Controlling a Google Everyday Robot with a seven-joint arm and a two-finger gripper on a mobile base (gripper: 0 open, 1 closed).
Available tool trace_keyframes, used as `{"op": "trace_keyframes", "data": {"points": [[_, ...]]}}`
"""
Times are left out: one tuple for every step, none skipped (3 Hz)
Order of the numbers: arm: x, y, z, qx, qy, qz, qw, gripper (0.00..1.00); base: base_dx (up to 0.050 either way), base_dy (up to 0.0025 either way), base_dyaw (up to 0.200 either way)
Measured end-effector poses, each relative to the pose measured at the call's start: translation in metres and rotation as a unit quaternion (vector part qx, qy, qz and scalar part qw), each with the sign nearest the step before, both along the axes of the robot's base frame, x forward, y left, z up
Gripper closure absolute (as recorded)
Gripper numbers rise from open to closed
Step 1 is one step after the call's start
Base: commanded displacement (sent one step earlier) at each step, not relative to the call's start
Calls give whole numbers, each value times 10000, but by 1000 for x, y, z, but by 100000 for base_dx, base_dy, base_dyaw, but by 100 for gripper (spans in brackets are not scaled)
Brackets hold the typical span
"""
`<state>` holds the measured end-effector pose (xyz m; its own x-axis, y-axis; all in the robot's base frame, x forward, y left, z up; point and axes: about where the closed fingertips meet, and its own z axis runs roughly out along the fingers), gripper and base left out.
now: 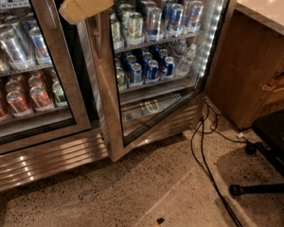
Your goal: Open right fridge door
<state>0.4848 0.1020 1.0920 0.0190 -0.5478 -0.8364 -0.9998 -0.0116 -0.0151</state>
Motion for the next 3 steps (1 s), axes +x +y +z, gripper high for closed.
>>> {"op": "trace_keyframes", "data": {"points": [[0, 7, -14, -198, -342, -342, 9986, 100, 0, 0, 0], [3, 12, -29, -344, -823, -809, 9927, 100, 0, 0, 0], [3, 12, -29, -343, -823, -809, 9927, 100, 0, 0, 0]]}}
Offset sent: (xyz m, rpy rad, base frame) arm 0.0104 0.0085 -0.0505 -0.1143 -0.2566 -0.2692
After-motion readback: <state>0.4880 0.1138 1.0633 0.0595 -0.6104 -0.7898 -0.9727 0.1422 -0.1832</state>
